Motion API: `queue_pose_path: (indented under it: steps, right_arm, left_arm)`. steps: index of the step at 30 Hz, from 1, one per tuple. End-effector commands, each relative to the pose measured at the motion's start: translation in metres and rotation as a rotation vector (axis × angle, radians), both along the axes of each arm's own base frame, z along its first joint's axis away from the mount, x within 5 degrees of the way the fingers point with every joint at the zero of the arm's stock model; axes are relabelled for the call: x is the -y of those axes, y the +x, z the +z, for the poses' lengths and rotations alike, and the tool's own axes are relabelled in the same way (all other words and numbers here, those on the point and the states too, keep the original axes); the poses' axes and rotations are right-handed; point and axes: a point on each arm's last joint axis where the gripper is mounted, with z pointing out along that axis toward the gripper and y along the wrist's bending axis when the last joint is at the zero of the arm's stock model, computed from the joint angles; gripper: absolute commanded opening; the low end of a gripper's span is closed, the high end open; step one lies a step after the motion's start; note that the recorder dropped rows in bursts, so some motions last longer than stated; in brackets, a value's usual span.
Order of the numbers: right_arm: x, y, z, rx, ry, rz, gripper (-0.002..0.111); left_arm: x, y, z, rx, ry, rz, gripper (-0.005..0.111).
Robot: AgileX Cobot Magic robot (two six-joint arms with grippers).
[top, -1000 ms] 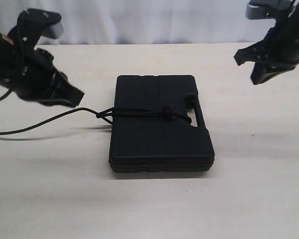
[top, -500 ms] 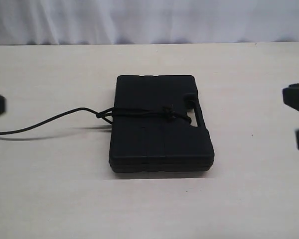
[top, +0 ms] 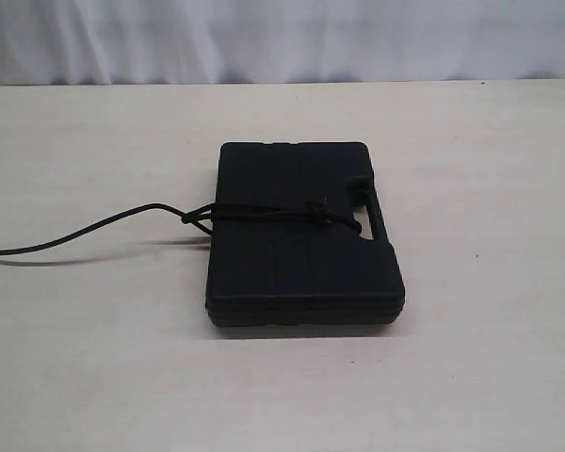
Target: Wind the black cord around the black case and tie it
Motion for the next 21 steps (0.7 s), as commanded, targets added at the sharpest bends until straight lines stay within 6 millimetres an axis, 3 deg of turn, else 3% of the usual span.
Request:
queue_pose_path:
  steps: [1, 9, 13, 15, 17, 21]
  right_arm:
    - [0.000, -0.003, 0.001, 0.038, 0.003, 0.004, 0.004]
    - [0.001, -0.003, 0.001, 0.035, 0.002, -0.002, 0.004]
    - [0.013, 0.003, 0.000, -0.022, 0.108, -0.142, 0.004]
    - [0.019, 0.005, 0.000, -0.023, 0.127, -0.234, 0.004]
    - [0.026, 0.006, 0.000, -0.015, 0.129, -0.334, 0.004]
    - [0.034, 0.007, 0.000, -0.011, 0.144, -0.460, 0.004]
  left_arm:
    - [-0.001, 0.000, 0.001, 0.012, -0.007, 0.012, 0.000]
    - [0.000, 0.000, -0.001, 0.002, 0.036, 0.004, 0.000]
    - [0.008, 0.001, -0.015, -0.086, 0.459, -0.012, 0.000]
    - [0.007, 0.001, -0.027, -0.197, 0.582, 0.000, 0.000]
    - [0.004, 0.001, -0.036, -0.281, 0.586, 0.023, 0.000]
    - [-0.001, -0.001, -0.053, -0.269, 0.505, 0.123, 0.000]
